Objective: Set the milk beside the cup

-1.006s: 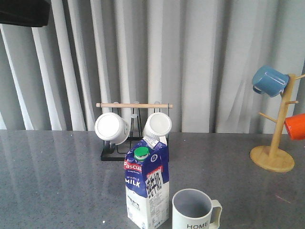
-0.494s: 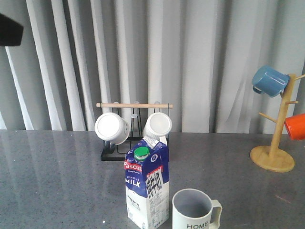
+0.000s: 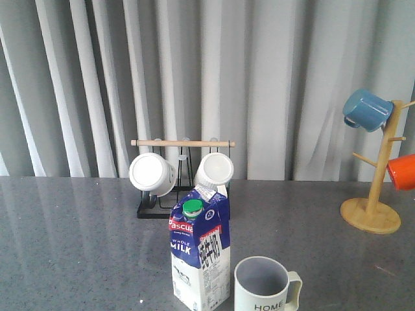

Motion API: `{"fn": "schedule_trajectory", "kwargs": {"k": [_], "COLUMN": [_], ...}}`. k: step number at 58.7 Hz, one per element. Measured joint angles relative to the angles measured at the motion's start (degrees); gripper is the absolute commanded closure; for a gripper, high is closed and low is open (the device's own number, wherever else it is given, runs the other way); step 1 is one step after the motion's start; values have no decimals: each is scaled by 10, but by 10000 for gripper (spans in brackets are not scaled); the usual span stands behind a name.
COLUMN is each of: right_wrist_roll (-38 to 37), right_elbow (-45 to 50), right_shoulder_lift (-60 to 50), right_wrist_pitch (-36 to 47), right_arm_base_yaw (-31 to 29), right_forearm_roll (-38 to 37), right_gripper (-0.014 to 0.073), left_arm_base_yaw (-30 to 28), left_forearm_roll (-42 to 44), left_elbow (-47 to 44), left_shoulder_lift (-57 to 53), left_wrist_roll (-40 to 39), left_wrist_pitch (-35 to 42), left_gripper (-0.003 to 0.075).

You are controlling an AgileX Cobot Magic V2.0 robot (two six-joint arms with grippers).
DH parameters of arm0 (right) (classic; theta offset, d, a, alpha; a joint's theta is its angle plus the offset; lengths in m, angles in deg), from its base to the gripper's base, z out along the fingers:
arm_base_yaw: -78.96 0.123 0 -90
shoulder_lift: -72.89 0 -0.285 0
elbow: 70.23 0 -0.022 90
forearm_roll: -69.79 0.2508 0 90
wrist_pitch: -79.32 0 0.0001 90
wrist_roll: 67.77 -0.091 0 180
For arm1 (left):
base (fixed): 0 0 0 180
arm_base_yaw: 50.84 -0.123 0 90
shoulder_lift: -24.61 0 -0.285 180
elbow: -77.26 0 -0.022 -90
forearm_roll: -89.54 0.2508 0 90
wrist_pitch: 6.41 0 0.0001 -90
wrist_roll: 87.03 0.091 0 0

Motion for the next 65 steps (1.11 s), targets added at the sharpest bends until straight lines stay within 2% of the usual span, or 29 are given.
{"fn": "schedule_trajectory", "kwargs": {"k": [6, 12, 23, 29, 38, 65], "right_wrist_roll": [0, 0, 0, 0, 0, 0], "right_elbow": [0, 0, 0, 0, 0, 0], "right_shoulder_lift": [0, 0, 0, 0, 0, 0], "right_wrist_pitch": [0, 0, 0, 0, -1, -1], "right_arm_base_yaw": [0, 0, 0, 0, 0, 0], "right_forearm_roll": [0, 0, 0, 0, 0, 0], "right_gripper": [599, 599, 599, 599, 599, 599], "left_arm_base_yaw": [-46, -90, -152, -178, -185, -185], "left_forearm_roll": [-1, -2, -2, -2, -2, -2], "left_elbow": [-112, -176, -228, -239, -240, -240], "left_shoulder_lift": [-74, -152, -264, -288, -291, -291], "left_wrist_roll": [-24, -34, -60, -68, -71, -71], "left_wrist_pitch": [31, 36, 33, 9, -23, -27], "left_gripper": [726, 726, 726, 726, 726, 726]}}
